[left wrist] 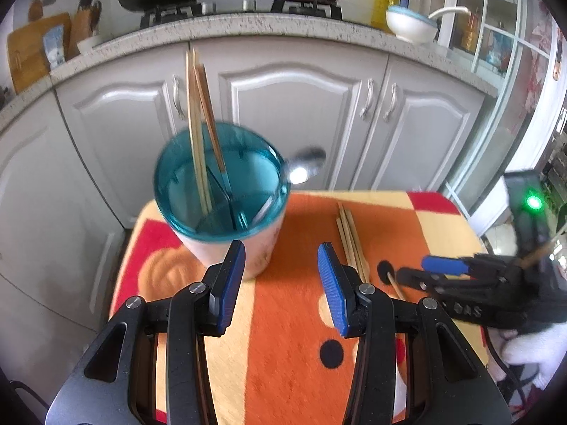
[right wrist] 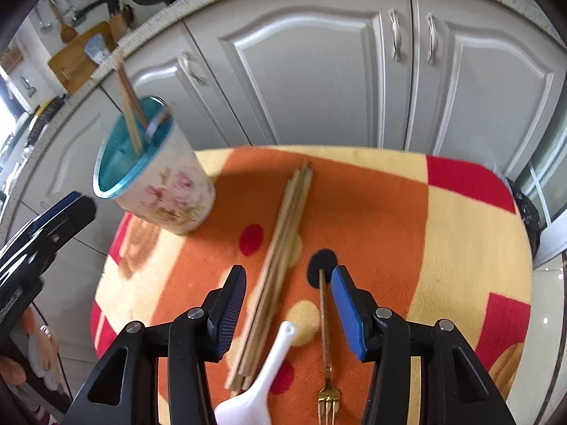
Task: Organize utensils
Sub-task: 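Lower both open tools over the loose wooden chopsticks on the blanket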
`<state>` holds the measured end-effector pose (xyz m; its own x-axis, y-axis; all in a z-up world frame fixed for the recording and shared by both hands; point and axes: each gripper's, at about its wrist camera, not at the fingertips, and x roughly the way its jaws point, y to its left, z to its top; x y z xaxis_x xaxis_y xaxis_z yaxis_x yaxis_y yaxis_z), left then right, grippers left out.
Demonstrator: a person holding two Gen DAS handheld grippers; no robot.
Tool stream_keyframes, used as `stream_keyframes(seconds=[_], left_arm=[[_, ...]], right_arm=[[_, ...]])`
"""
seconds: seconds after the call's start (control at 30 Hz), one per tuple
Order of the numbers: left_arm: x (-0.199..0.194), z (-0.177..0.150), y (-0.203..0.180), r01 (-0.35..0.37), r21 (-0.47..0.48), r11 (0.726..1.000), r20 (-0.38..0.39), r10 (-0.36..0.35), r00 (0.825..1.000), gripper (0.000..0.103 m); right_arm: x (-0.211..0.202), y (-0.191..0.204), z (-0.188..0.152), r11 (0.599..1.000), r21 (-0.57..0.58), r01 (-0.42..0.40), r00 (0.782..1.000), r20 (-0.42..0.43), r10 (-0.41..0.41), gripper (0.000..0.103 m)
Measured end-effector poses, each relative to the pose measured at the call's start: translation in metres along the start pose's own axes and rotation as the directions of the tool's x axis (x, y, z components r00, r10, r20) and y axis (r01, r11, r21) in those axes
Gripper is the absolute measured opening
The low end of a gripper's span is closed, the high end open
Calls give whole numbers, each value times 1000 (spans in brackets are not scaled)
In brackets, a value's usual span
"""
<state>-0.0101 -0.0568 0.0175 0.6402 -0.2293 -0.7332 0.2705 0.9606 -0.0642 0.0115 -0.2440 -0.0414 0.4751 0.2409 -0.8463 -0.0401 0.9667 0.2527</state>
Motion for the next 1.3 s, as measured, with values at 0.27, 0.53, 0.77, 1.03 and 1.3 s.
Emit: stream_keyframes(seconds=[0.27,0.53,0.77,1.03,1.3], left_arm=[[22,-18,-1,5,9,1000,-79,-5,997,42],[37,-20,-14,46,31,998,-121,-42,992,42],[67,-13,-43,113,42,993,-179,-104,978,42],[119,-5,-65,88,66,994,-252,-69,965,28],[153,9,-71,59,43,997,-292,-44,955,28]], right_arm=[[48,-4,10,1000,13,19,997,-79,-18,46],[69,-4,13,990,-84,113,985,-119,-122,42],[39,-56,2,987,-8,160,981,-114,-160,38],[25,-88,12,991,90,97,993,-68,-91,38],[43,-110,33,983,174,66,997,-62,-56,31]])
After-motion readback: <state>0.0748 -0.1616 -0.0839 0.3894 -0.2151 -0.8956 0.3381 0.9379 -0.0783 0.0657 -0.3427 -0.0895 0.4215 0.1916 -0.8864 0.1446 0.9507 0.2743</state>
